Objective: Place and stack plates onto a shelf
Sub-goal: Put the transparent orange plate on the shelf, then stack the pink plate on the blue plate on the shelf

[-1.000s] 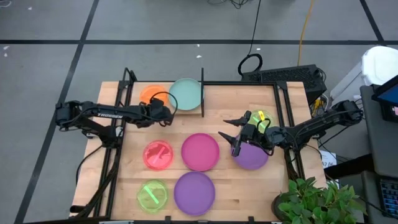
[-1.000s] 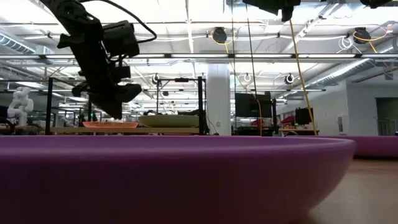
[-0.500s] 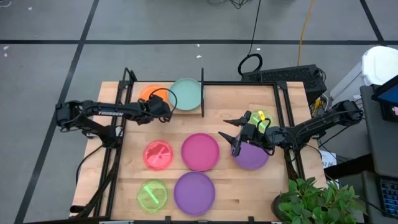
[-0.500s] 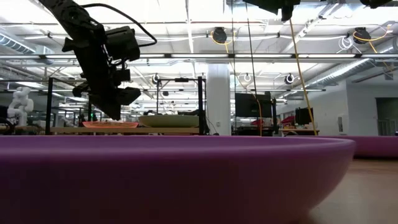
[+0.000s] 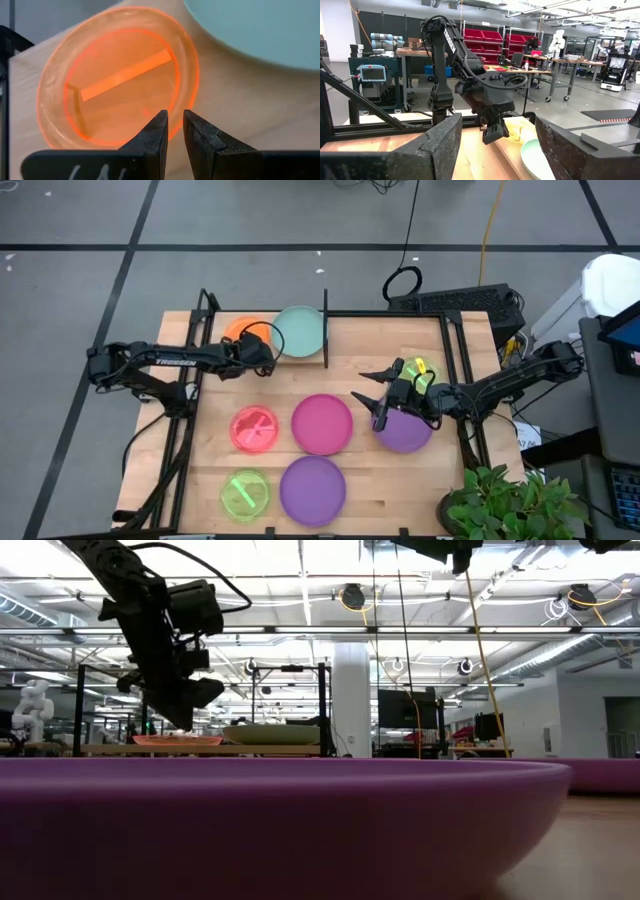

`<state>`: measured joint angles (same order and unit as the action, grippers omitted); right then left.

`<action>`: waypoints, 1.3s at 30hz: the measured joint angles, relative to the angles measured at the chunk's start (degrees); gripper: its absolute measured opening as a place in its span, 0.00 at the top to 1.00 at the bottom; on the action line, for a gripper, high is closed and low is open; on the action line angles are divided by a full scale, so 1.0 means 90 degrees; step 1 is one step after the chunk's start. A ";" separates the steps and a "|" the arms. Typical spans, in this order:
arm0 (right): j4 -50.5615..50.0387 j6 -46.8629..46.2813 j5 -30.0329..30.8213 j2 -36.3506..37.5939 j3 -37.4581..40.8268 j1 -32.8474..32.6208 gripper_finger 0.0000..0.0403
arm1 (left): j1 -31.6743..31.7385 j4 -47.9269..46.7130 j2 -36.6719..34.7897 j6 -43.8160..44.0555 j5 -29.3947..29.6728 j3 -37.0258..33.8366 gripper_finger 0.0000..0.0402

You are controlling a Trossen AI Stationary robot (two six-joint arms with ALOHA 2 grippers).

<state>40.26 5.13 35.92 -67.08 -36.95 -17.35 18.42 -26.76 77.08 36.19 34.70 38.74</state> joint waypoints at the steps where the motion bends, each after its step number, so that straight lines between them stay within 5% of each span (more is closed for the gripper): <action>1: 0.0001 0.0000 0.0000 0.0000 0.0000 0.0001 0.42 | -0.0022 -0.0043 0.0007 -0.0012 -0.0028 0.0000 0.83; 23: 0.0023 -0.0009 -0.0002 0.0000 0.0000 -0.0002 0.42 | -0.0067 0.0042 0.0052 -0.0046 0.0347 -0.0264 0.83; 34: 0.0010 -0.0004 -0.0002 -0.0001 0.0000 -0.0002 0.42 | -0.0553 -0.0115 0.0026 -0.0984 0.0467 0.0599 0.83; 39: -0.0262 -0.0165 -0.0147 -0.0001 -0.0002 0.0001 0.42 | -0.0856 -0.0675 0.0000 -0.1846 -0.0107 0.1186 0.83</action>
<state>37.90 3.64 34.60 -67.09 -36.97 -17.34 10.71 -32.83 77.08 19.57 33.74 49.41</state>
